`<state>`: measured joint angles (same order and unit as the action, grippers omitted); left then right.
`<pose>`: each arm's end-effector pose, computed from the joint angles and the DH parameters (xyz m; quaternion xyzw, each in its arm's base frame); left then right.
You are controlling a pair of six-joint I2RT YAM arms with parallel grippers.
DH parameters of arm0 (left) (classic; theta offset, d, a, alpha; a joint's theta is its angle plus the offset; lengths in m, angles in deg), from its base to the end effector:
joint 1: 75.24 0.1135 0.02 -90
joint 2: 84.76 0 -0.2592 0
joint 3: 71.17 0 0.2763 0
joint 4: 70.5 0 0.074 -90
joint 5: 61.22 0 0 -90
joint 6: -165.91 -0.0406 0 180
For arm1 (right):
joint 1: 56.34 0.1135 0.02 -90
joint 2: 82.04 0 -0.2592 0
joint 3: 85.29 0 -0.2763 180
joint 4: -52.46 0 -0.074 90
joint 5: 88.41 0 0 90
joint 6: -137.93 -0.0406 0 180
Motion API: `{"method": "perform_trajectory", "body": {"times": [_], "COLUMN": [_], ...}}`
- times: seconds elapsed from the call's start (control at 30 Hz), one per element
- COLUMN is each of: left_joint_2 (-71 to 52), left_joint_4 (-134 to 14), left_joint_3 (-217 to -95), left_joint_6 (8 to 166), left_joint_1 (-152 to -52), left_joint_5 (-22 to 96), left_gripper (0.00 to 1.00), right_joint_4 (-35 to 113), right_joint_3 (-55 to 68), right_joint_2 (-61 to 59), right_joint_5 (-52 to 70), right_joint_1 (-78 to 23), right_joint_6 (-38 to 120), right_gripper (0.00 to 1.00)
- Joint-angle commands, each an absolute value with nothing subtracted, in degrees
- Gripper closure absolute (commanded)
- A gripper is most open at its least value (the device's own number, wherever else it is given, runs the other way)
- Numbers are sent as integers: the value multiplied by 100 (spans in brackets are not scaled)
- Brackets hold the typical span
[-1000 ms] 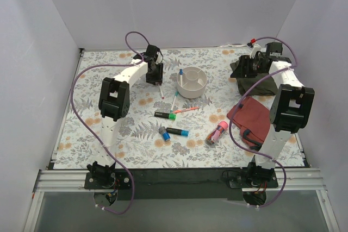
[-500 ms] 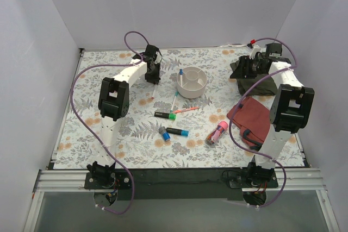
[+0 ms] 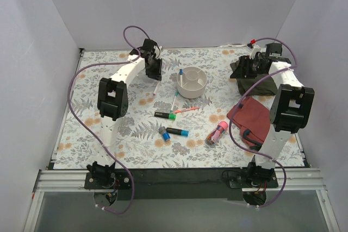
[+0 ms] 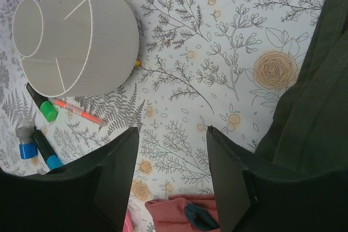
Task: Sort the stationery into containers
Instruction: Pick up the pen from the center of the board.
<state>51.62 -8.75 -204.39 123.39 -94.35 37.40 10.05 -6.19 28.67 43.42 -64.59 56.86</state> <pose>0.5006 -0.1799 0.1737 -0.2227 0.9477 -0.1802 0.1408 0.4470 -0.0375 0.2265 -0.1208 0.8831 0.2888 0.3495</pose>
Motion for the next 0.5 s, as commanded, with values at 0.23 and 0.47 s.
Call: {"method": "perform_trajectory", "body": {"times": [0.23,0.47], "left_joint_2": [2714,2194], "left_joint_4": [-5275,-9108], "left_joint_3": [-18306,-16562], "left_joint_6": [11871,12662], "left_joint_1": [-9308,-9378], "left_joint_5": [5697,5937], "left_gripper": [100,100], "right_joint_4": [1083,1048], "right_joint_3": [-591,-362], "right_joint_2": [2308,2079], "right_joint_5": [4106,3983], "right_joint_1": [-6478,-6478], "right_joint_6": [5848,5954], "right_gripper": [39,39]}}
